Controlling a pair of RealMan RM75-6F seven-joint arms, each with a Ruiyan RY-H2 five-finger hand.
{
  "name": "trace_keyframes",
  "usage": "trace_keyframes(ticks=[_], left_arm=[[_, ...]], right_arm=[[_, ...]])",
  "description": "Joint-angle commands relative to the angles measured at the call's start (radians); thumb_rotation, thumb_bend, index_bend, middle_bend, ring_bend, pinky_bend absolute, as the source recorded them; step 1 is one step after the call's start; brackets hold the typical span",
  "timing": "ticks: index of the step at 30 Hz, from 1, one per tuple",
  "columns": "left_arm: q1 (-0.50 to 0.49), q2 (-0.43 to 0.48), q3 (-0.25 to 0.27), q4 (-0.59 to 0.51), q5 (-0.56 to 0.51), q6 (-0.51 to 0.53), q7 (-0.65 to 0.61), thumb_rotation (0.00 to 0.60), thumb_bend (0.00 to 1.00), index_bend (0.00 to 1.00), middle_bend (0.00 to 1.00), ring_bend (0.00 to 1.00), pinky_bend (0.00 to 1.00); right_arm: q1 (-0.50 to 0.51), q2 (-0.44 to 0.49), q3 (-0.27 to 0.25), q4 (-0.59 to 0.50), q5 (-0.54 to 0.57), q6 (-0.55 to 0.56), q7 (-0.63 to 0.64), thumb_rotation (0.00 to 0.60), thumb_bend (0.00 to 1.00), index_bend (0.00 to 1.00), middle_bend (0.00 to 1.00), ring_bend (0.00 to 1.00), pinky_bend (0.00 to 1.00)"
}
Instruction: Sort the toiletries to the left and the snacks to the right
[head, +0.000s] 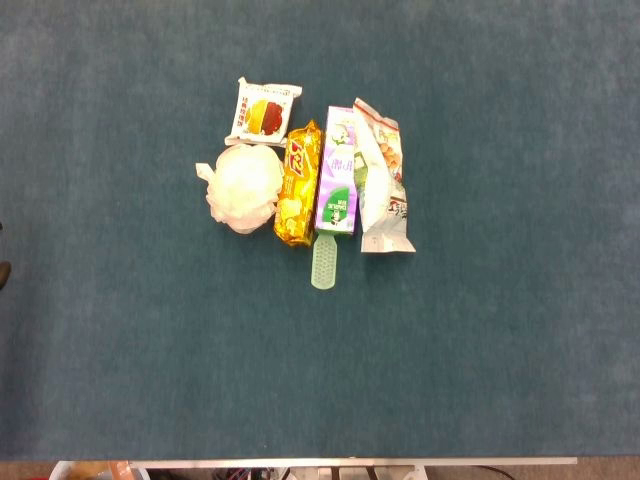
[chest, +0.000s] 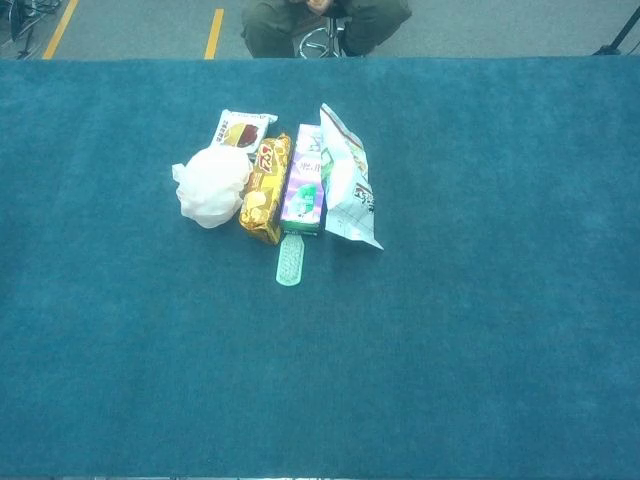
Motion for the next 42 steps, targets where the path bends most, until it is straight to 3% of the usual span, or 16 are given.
trace_keyframes(ticks=[1, 13, 23, 30, 42], left_arm=[[0.0, -0.001, 0.0, 0.001, 0.001, -0.001, -0.001, 0.6, 0.21, 0.43, 0.5, 0.38, 0.48], [0.0, -0.008, -0.001, 0.007, -0.006, -0.005, -0.007, 0.6, 0.21, 0.43, 0.5, 0.38, 0.48], [-0.013, -0.015, -0.012, 0.005, -0.026, -0.029, -0.009, 0.6, 0.21, 0.43, 0.5, 0.38, 0.48], [-0.012, -0.025, -0.005, 0.007, -0.03, -0.037, -0.008, 0.6, 0.21, 0.43, 0.5, 0.38, 0.48], [-0.003, -0.018, -0.012, 0.034, -0.026, -0.018, -0.055, 0.6, 0.21, 0.43, 0.5, 0.38, 0.49]], right_arm=[[-0.003, -0.002, -0.002, -0.001, -0.002, 0.004, 0.001, 0.6, 0.0, 0.3, 0.2, 0.1, 0.21], [0.001, -0.013, 0.002, 0.021, -0.013, 0.014, 0.025, 0.6, 0.0, 0.3, 0.21, 0.11, 0.22], [0.105, -0.029, 0.036, 0.119, -0.142, 0.005, 0.141, 0.6, 0.0, 0.3, 0.21, 0.11, 0.22], [0.24, -0.134, 0.083, 0.318, -0.255, 0.042, 0.301, 0.6, 0.0, 0.3, 0.21, 0.11, 0.23], [0.462, -0.295, 0.055, 0.652, -0.425, 0.103, 0.514, 0.6, 0.0, 0.24, 0.19, 0.11, 0.23]])
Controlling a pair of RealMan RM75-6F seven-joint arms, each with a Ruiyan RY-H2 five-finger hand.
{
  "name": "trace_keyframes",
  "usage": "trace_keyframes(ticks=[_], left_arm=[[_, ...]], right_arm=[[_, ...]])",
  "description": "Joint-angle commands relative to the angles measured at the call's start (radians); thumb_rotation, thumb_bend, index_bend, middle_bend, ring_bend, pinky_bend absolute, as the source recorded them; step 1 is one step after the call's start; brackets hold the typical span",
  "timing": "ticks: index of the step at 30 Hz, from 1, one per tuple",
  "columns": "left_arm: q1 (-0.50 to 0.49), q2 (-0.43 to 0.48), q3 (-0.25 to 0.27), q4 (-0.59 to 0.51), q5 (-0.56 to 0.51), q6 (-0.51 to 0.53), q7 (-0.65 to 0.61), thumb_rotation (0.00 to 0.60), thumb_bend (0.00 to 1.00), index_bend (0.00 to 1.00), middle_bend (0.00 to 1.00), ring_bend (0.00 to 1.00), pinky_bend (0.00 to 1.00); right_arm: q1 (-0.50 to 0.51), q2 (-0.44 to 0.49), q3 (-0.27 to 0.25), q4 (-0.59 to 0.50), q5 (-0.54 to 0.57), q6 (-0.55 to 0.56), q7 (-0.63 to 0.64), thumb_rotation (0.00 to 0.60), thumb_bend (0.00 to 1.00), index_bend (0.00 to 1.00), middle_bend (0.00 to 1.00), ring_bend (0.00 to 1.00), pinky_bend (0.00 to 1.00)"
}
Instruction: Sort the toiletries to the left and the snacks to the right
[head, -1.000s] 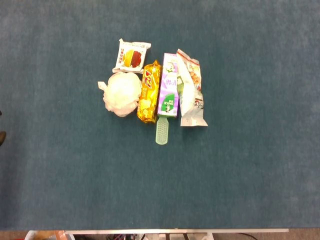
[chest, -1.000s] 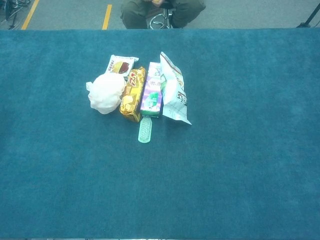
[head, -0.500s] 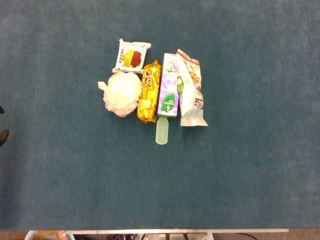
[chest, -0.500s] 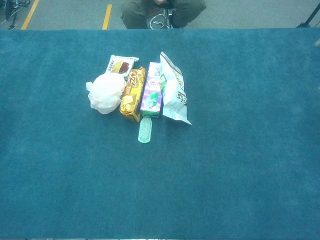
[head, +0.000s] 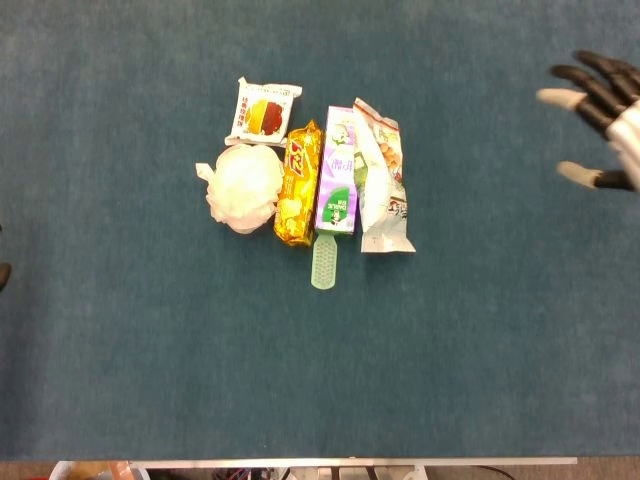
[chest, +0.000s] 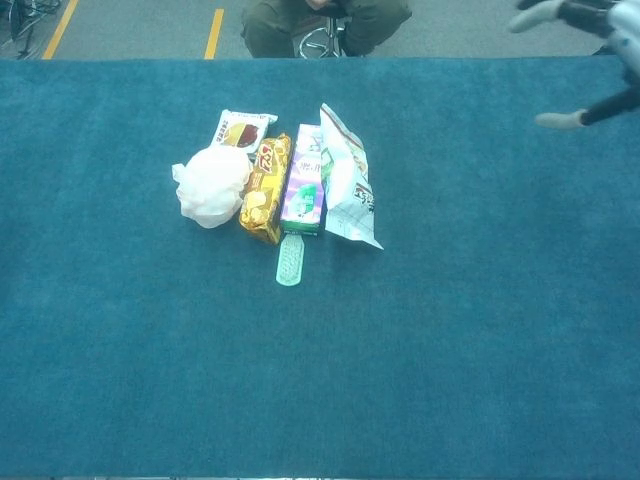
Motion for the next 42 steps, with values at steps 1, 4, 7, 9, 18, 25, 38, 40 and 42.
trace_keyframes(ticks=[1, 4, 7, 9, 18, 25, 38, 40, 42], left_arm=[[-0.008, 0.003, -0.008, 0.014, -0.003, -0.011, -0.029, 0.6, 0.21, 0.43, 0.5, 0.38, 0.49], [-0.021, 0.002, -0.012, 0.032, -0.008, -0.033, -0.045, 0.6, 0.21, 0.43, 0.5, 0.38, 0.5], [-0.033, -0.004, -0.015, 0.048, -0.014, -0.056, -0.049, 0.6, 0.21, 0.43, 0.5, 0.38, 0.5], [-0.04, -0.011, -0.017, 0.057, -0.016, -0.065, -0.05, 0.6, 0.21, 0.43, 0.5, 0.38, 0.5], [-0.046, -0.026, -0.016, 0.082, -0.024, -0.078, -0.063, 0.6, 0.21, 0.43, 0.5, 0.38, 0.5], [-0.04, -0.032, -0.012, 0.107, -0.03, -0.079, -0.091, 0.6, 0.21, 0.43, 0.5, 0.38, 0.5], [-0.016, -0.046, -0.003, 0.17, -0.038, -0.072, -0.157, 0.6, 0.21, 0.43, 0.5, 0.39, 0.5], [-0.013, -0.047, -0.001, 0.176, -0.036, -0.069, -0.165, 0.6, 0.21, 0.43, 0.5, 0.39, 0.5], [-0.009, -0.048, 0.001, 0.182, -0.035, -0.067, -0.172, 0.6, 0.21, 0.43, 0.5, 0.39, 0.5]], right_arm=[[0.07, -0.057, -0.021, 0.09, -0.05, 0.018, 0.052, 0.6, 0.0, 0.23, 0.19, 0.11, 0.23], [0.113, -0.089, -0.041, 0.154, -0.074, 0.018, 0.068, 0.6, 0.0, 0.22, 0.19, 0.11, 0.23], [0.151, -0.119, -0.066, 0.212, -0.095, 0.017, 0.088, 0.6, 0.0, 0.22, 0.19, 0.11, 0.24], [0.177, -0.142, -0.085, 0.261, -0.112, 0.02, 0.099, 0.6, 0.0, 0.21, 0.19, 0.11, 0.24], [0.274, -0.251, -0.147, 0.481, -0.154, 0.061, 0.168, 0.6, 0.0, 0.15, 0.16, 0.07, 0.18], [0.353, -0.333, -0.201, 0.617, -0.171, 0.045, 0.2, 0.6, 0.0, 0.06, 0.13, 0.02, 0.14], [0.42, -0.457, -0.301, 0.74, -0.176, -0.054, 0.245, 0.6, 0.0, 0.04, 0.12, 0.02, 0.14], [0.423, -0.471, -0.31, 0.752, -0.171, -0.07, 0.252, 0.6, 0.0, 0.04, 0.12, 0.02, 0.14], [0.425, -0.482, -0.318, 0.762, -0.165, -0.087, 0.259, 0.6, 0.0, 0.04, 0.12, 0.02, 0.14]])
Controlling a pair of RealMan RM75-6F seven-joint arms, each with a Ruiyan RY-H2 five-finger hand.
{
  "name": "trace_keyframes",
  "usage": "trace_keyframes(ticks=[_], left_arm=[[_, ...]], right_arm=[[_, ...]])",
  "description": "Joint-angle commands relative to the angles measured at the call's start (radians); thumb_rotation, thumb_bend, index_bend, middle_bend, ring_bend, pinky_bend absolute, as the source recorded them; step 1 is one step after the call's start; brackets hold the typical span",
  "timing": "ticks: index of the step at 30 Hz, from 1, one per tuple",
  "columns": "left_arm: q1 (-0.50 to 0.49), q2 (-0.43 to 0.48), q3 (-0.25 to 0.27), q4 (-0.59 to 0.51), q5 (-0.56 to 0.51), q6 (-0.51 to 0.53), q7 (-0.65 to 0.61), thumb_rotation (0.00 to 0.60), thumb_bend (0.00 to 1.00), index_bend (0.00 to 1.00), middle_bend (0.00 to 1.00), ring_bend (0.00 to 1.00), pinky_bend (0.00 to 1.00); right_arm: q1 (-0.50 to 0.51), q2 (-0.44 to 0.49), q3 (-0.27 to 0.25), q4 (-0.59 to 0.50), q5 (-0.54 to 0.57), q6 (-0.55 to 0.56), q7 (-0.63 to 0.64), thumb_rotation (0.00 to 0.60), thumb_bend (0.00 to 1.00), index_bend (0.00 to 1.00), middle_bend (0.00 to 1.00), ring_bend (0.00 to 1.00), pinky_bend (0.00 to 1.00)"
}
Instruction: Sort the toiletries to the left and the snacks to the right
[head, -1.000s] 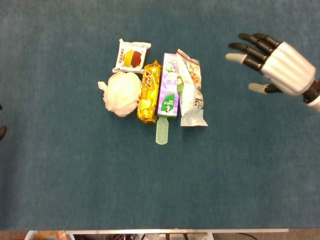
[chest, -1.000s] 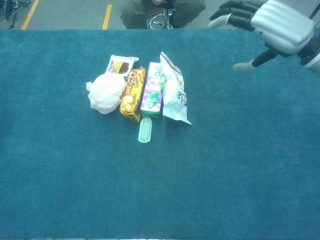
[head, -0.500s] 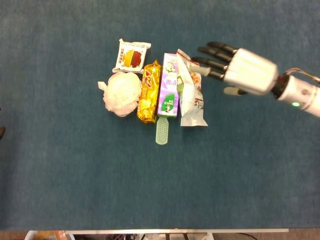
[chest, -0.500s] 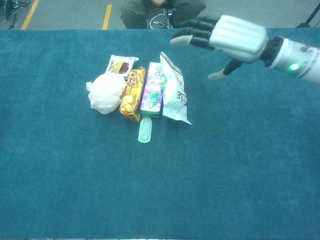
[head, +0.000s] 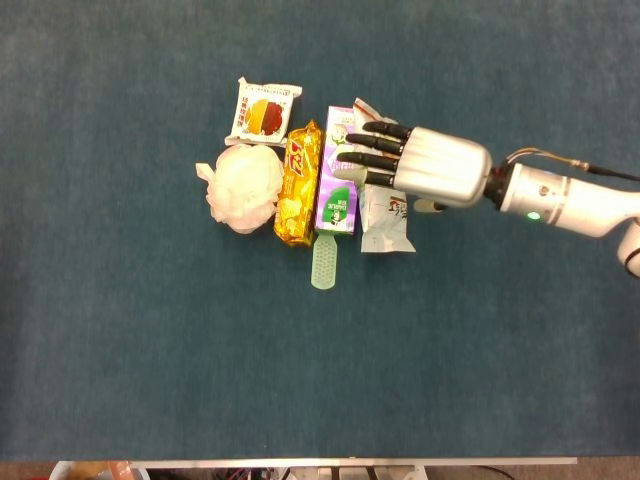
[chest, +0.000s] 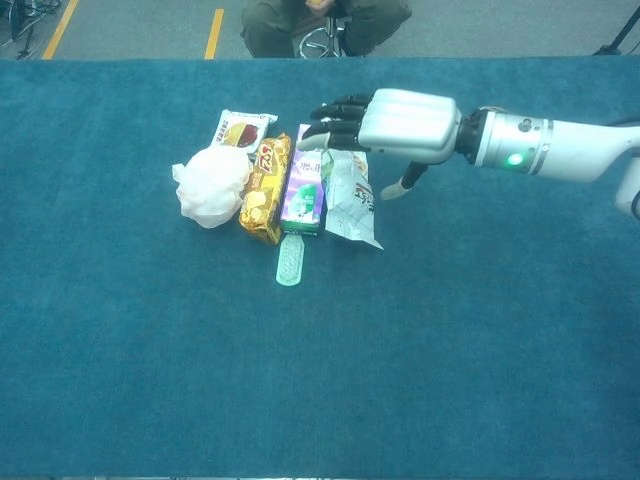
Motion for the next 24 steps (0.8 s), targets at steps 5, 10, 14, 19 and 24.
trace_keyframes(ticks=[5, 10, 14, 19, 24], left_arm=[[0.012, -0.004, 0.002, 0.021, -0.002, 0.006, -0.026, 0.6, 0.21, 0.43, 0.5, 0.39, 0.5], [0.017, -0.01, 0.004, 0.032, 0.001, 0.01, -0.039, 0.6, 0.21, 0.43, 0.5, 0.39, 0.5], [0.022, -0.013, 0.006, 0.039, -0.001, 0.009, -0.046, 0.6, 0.21, 0.43, 0.5, 0.39, 0.5], [0.028, -0.017, 0.007, 0.049, -0.006, 0.006, -0.057, 0.6, 0.21, 0.43, 0.5, 0.39, 0.5], [0.032, -0.023, 0.008, 0.059, -0.005, 0.005, -0.068, 0.6, 0.21, 0.43, 0.5, 0.39, 0.5]], right_arm=[[0.006, -0.032, -0.032, 0.027, 0.015, -0.051, 0.011, 0.6, 0.0, 0.04, 0.12, 0.02, 0.14], [0.007, -0.056, -0.044, 0.038, 0.029, -0.091, 0.003, 0.6, 0.0, 0.04, 0.12, 0.02, 0.14], [0.01, -0.076, -0.049, 0.048, 0.041, -0.126, -0.002, 0.6, 0.0, 0.04, 0.12, 0.02, 0.14], [0.009, -0.095, -0.052, 0.059, 0.058, -0.152, -0.011, 0.6, 0.0, 0.12, 0.19, 0.07, 0.17], [0.004, -0.114, -0.052, 0.07, 0.076, -0.177, -0.024, 0.6, 0.0, 0.19, 0.27, 0.13, 0.25]])
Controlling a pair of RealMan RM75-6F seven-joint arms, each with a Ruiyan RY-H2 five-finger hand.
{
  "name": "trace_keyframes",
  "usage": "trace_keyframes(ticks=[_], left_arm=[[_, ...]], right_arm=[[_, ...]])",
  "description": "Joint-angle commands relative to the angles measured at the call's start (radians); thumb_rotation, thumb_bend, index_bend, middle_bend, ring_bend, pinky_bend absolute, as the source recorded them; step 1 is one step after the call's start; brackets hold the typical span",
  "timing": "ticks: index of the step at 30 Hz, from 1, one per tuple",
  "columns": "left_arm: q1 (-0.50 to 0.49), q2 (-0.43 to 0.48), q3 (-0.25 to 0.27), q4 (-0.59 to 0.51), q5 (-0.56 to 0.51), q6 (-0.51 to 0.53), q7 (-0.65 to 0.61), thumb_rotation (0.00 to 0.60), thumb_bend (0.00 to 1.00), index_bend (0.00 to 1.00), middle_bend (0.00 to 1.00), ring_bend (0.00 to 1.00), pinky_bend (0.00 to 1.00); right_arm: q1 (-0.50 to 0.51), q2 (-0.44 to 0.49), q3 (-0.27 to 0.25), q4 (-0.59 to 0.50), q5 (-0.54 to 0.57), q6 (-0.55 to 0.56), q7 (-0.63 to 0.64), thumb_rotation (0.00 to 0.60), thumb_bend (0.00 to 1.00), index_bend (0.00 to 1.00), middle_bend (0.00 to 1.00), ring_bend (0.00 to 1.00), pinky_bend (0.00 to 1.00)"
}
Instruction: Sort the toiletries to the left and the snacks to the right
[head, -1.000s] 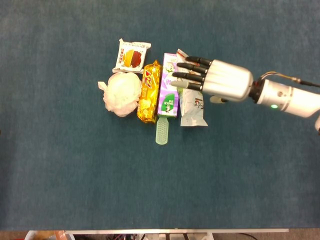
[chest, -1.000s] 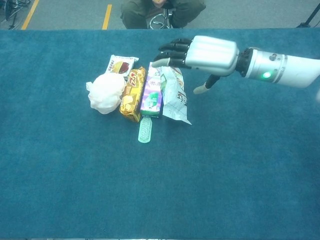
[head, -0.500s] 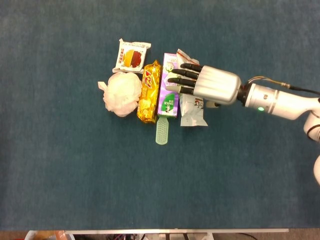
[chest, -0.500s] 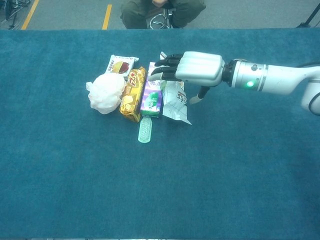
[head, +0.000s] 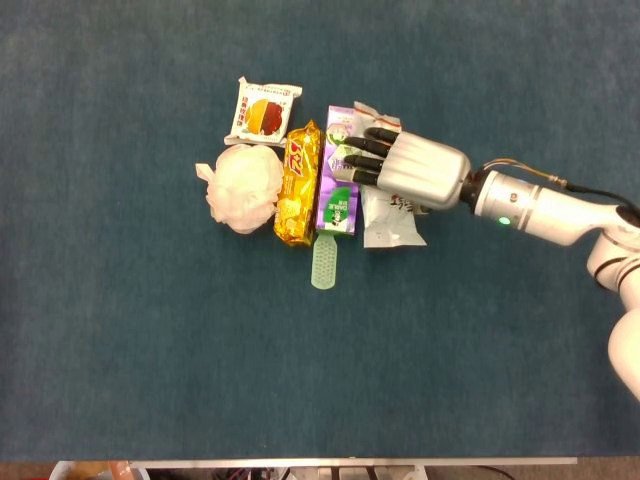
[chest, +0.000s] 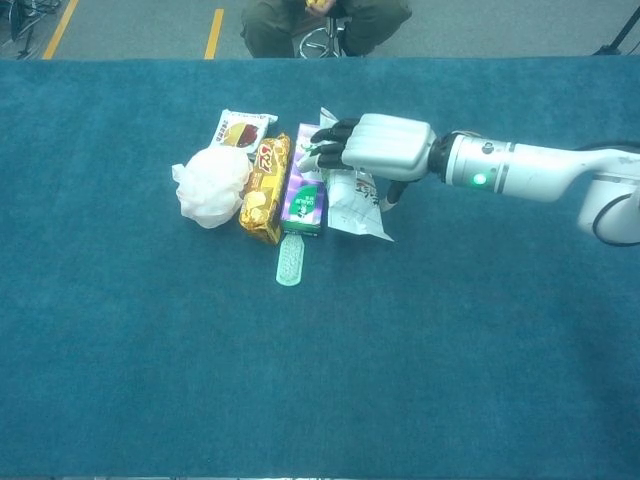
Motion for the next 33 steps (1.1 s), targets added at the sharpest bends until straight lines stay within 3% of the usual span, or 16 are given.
trace_keyframes(ticks=[1, 18, 25, 33], left_arm=[[0.003, -0.003, 0.001, 0.005, 0.0, 0.0, -0.004, 0.6, 0.21, 0.43, 0.5, 0.39, 0.5], [0.014, -0.015, 0.001, 0.029, -0.005, -0.006, -0.027, 0.6, 0.21, 0.43, 0.5, 0.39, 0.5], [0.012, -0.016, -0.001, 0.025, -0.002, -0.007, -0.019, 0.6, 0.21, 0.42, 0.5, 0.39, 0.5], [0.0, -0.013, -0.009, 0.01, 0.001, -0.01, 0.003, 0.6, 0.21, 0.43, 0.5, 0.39, 0.5]], right_arm=[[-0.004, -0.01, -0.001, 0.007, 0.009, -0.01, -0.01, 0.6, 0.0, 0.2, 0.28, 0.14, 0.25], [-0.03, -0.032, 0.028, 0.023, 0.076, 0.038, -0.037, 0.6, 0.0, 0.62, 0.63, 0.49, 0.56], [-0.048, -0.01, 0.041, 0.02, 0.1, 0.084, -0.037, 0.6, 0.02, 0.64, 0.67, 0.54, 0.6], [-0.097, 0.068, 0.053, -0.003, 0.12, 0.227, -0.056, 0.6, 0.02, 0.64, 0.67, 0.54, 0.6]])
